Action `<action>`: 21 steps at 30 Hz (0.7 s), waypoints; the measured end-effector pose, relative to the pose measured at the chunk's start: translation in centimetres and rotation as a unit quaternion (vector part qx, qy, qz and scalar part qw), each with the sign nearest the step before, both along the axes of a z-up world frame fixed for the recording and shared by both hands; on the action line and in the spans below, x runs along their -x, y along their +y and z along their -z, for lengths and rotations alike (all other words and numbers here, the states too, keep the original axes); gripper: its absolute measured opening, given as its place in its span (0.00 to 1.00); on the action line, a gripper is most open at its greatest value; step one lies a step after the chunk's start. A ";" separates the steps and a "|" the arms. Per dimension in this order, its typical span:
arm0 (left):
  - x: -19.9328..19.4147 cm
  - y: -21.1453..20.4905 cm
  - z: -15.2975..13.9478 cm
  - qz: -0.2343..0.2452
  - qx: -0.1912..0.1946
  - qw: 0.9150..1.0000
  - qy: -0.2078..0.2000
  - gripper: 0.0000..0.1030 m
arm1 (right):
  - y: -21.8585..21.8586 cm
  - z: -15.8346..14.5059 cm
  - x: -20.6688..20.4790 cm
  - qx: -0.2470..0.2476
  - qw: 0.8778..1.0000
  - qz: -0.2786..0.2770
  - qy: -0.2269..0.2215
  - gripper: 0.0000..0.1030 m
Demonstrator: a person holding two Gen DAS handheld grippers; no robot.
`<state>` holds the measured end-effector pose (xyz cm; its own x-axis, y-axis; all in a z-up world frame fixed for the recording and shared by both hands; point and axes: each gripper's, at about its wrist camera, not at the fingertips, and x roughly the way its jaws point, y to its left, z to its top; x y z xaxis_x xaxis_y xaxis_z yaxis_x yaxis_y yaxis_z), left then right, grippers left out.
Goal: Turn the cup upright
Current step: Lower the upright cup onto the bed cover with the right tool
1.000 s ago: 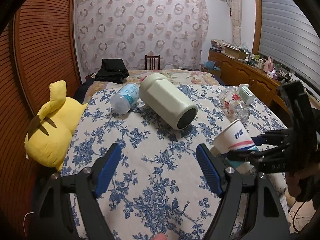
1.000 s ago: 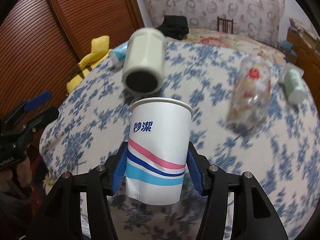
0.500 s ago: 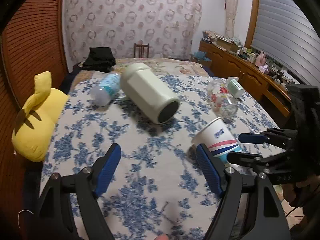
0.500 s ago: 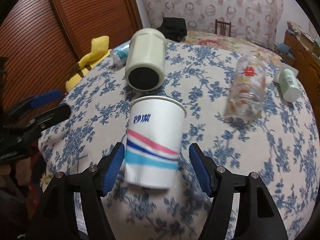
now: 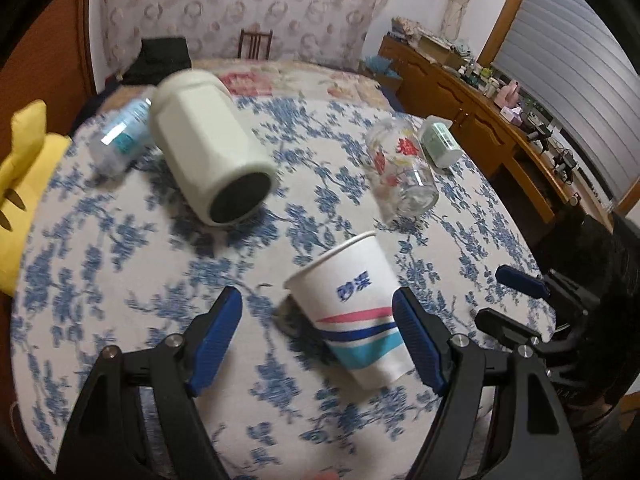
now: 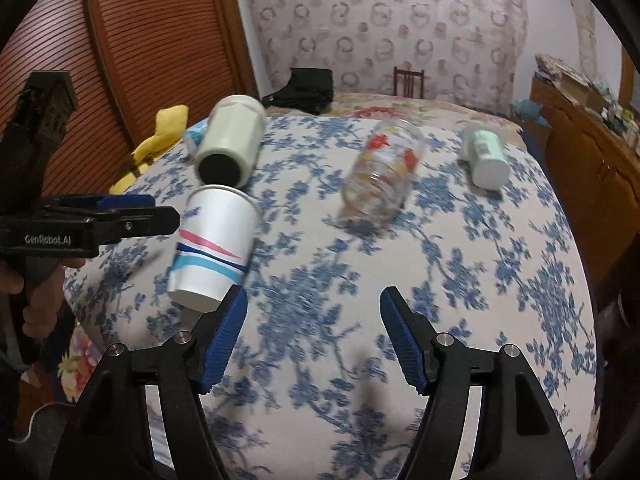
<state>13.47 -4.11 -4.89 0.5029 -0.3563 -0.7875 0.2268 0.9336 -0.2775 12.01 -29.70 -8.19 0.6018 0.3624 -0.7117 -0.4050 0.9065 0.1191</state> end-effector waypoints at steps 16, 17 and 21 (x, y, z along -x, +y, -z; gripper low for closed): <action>-3.6 -1.6 2.6 -0.005 0.064 0.993 0.099 0.76 | -2.1 0.5 -0.2 -0.013 1.000 0.025 -0.001 0.69; -3.8 -1.7 2.8 -0.004 0.067 0.992 0.104 0.76 | -2.2 0.5 -0.2 -0.013 1.000 0.025 -0.002 0.69; -4.3 -1.7 3.0 -0.006 0.067 0.992 0.109 0.76 | -2.3 0.6 -0.3 -0.014 1.000 0.027 0.000 0.69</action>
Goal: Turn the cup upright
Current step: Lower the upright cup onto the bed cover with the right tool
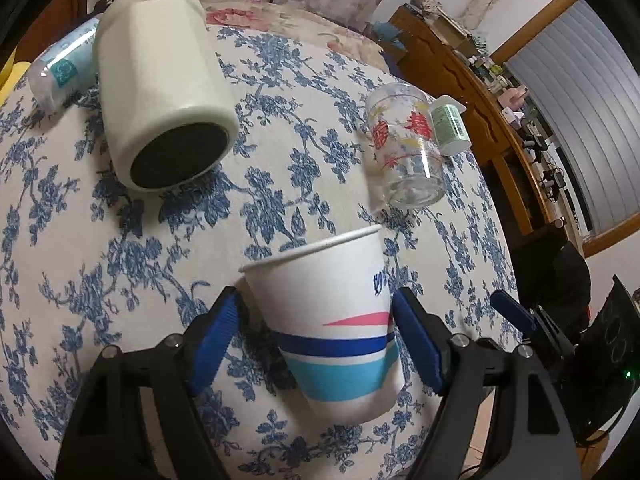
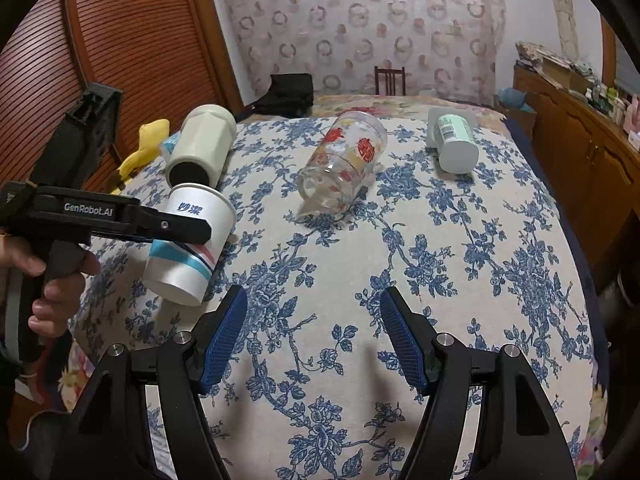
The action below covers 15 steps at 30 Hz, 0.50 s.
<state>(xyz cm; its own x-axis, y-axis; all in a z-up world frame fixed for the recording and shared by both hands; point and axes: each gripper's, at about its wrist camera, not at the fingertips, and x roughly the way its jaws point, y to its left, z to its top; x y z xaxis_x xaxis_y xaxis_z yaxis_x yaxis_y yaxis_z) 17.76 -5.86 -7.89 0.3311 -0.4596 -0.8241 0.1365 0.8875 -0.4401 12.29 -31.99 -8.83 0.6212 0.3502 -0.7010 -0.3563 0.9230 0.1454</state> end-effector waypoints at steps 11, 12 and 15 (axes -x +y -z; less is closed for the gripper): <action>-1.0 -0.6 -1.0 0.023 0.004 1.000 -0.019 0.62 | -0.1 0.9 -0.2 0.000 1.000 0.003 0.012 0.69; -0.9 -0.7 -1.3 0.024 -0.001 0.999 -0.027 0.62 | -0.1 0.9 -0.2 0.000 1.000 0.003 0.012 0.69; -1.0 -1.3 -2.7 0.029 -0.030 0.997 -0.071 0.62 | -0.2 0.8 -0.2 -0.001 1.000 0.004 0.012 0.69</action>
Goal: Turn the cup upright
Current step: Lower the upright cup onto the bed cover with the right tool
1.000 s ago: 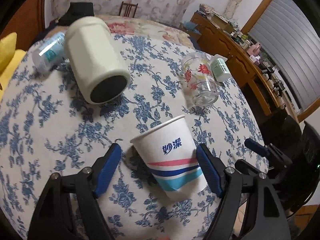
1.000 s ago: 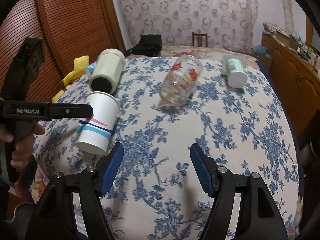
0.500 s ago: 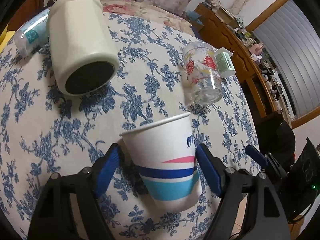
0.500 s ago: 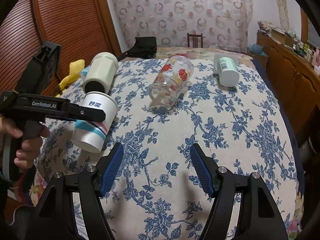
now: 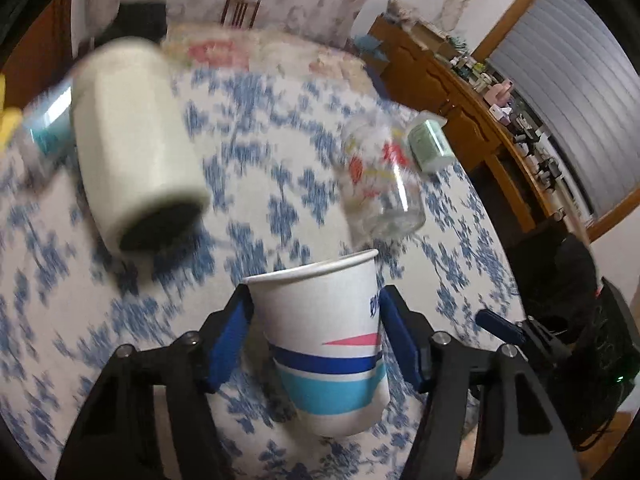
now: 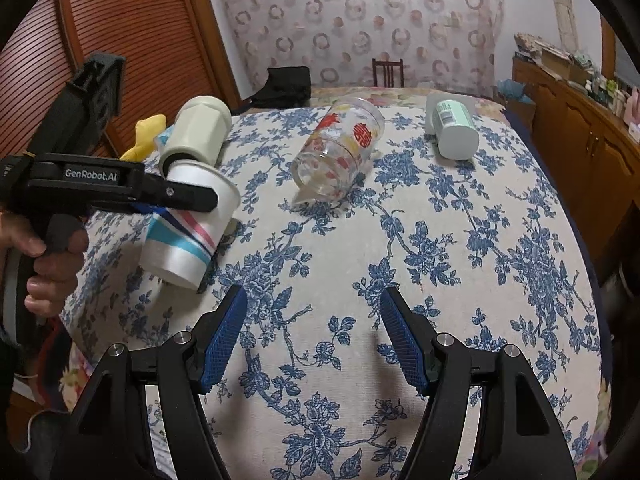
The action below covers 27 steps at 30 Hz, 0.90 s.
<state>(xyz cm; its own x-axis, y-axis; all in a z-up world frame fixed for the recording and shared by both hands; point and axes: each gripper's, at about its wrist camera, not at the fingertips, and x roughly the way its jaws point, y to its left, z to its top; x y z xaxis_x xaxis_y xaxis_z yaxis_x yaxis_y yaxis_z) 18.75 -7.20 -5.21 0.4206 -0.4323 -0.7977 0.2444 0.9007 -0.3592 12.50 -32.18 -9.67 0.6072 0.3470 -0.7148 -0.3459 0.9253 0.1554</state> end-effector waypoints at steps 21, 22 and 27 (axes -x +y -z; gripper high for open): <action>-0.7 -1.3 -2.8 0.006 -0.069 0.989 -0.133 0.63 | -0.4 0.5 -0.4 -0.002 1.000 0.010 0.008 0.69; -0.6 -1.3 -2.8 0.006 -0.067 0.988 -0.137 0.63 | -0.4 0.5 -0.4 -0.002 1.000 0.009 0.007 0.69; -0.3 -1.1 -3.0 0.005 -0.053 0.988 -0.144 0.64 | -0.1 0.6 -0.4 0.002 1.000 0.007 0.006 0.69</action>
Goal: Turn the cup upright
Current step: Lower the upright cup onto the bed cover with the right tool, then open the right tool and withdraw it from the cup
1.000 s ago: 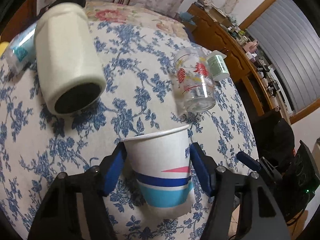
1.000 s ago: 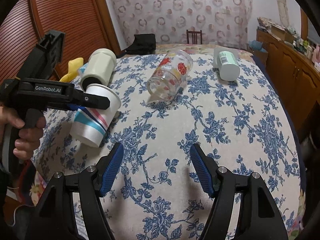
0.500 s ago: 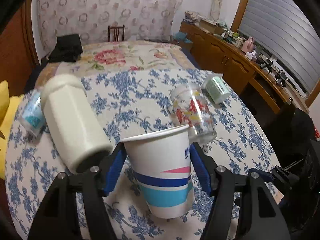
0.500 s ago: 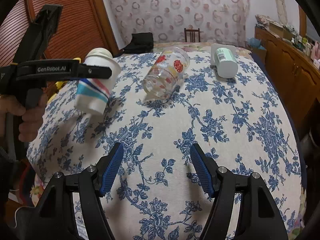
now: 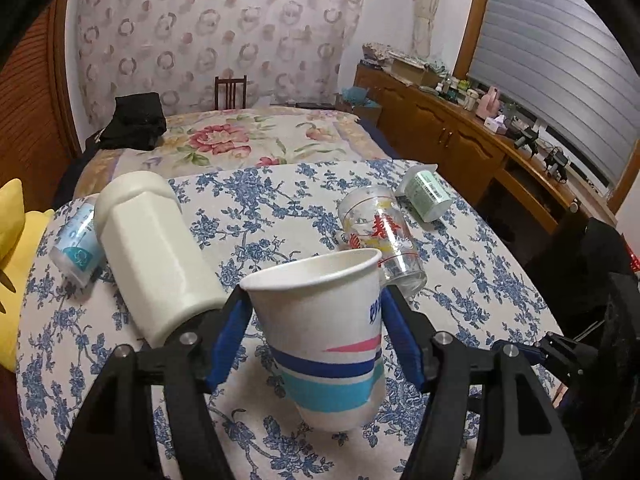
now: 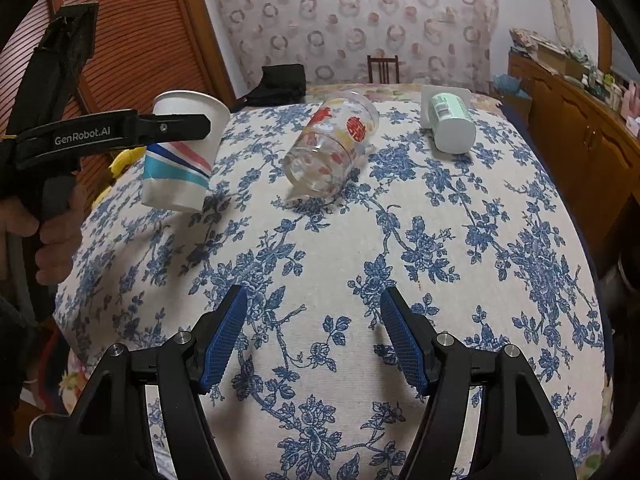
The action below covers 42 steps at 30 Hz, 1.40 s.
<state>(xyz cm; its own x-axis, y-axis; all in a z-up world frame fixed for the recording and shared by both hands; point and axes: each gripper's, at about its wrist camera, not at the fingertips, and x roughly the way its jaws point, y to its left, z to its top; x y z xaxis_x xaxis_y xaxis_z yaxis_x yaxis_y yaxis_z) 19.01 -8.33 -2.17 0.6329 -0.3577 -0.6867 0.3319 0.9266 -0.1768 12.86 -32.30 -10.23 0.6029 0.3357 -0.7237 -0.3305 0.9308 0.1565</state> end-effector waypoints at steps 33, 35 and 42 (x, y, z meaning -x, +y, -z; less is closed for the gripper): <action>9.9 -0.3 3.8 0.008 -0.055 0.998 -0.041 0.66 | 0.0 -1.0 1.8 0.000 1.000 0.005 -0.025 0.69; 10.7 0.4 3.7 -0.008 -0.053 0.998 -0.045 0.66 | 0.1 -1.2 2.1 -0.001 0.999 0.006 -0.032 0.69; 13.9 3.0 2.1 -0.066 -0.061 0.992 -0.084 0.66 | 1.3 -2.8 4.0 -0.015 0.997 0.011 -0.077 0.69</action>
